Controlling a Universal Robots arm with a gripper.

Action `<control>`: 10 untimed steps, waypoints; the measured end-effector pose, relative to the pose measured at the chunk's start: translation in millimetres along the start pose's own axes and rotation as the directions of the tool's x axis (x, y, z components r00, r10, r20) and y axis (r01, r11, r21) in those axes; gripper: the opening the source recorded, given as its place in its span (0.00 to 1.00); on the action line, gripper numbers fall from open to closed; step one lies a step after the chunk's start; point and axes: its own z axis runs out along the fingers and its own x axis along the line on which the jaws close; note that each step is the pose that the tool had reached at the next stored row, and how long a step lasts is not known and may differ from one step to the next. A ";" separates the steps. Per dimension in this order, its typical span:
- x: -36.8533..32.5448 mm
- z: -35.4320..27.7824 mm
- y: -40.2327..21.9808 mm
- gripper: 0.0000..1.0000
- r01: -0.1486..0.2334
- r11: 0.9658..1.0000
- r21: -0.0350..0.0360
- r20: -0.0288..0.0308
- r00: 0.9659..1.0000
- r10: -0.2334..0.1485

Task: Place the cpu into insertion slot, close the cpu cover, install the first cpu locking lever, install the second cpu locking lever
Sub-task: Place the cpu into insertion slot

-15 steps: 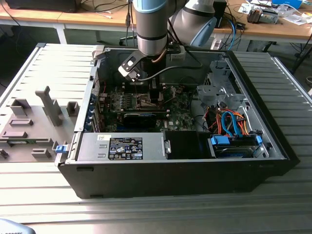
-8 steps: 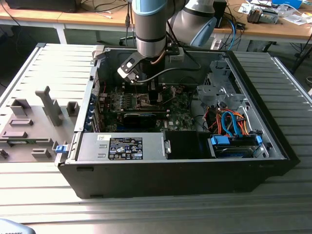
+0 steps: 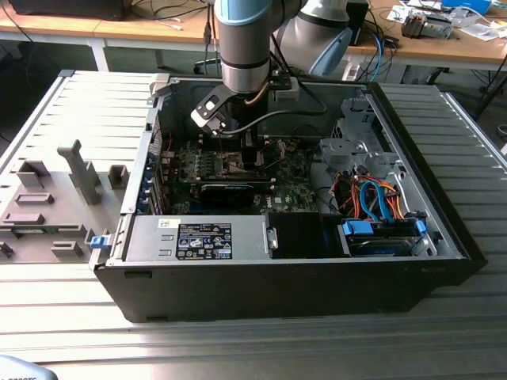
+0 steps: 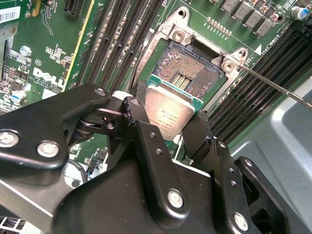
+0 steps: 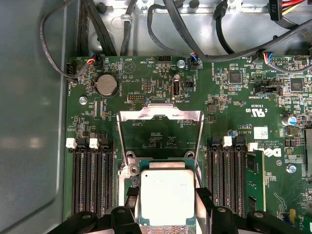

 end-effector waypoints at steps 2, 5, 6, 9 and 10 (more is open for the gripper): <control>0.0 0.0 -0.2 0.54 0.000 1.000 0.000 0.000 1.000 0.000; 0.5 0.1 -2.1 0.54 0.000 1.000 0.000 0.000 1.000 0.000; 0.9 0.2 -2.9 0.54 0.000 1.000 0.000 0.000 1.000 0.000; 1.8 0.1 -7.7 0.54 0.000 1.000 0.000 0.000 1.000 0.000; 2.2 0.1 -10.2 0.54 0.000 1.000 0.000 0.000 1.000 0.000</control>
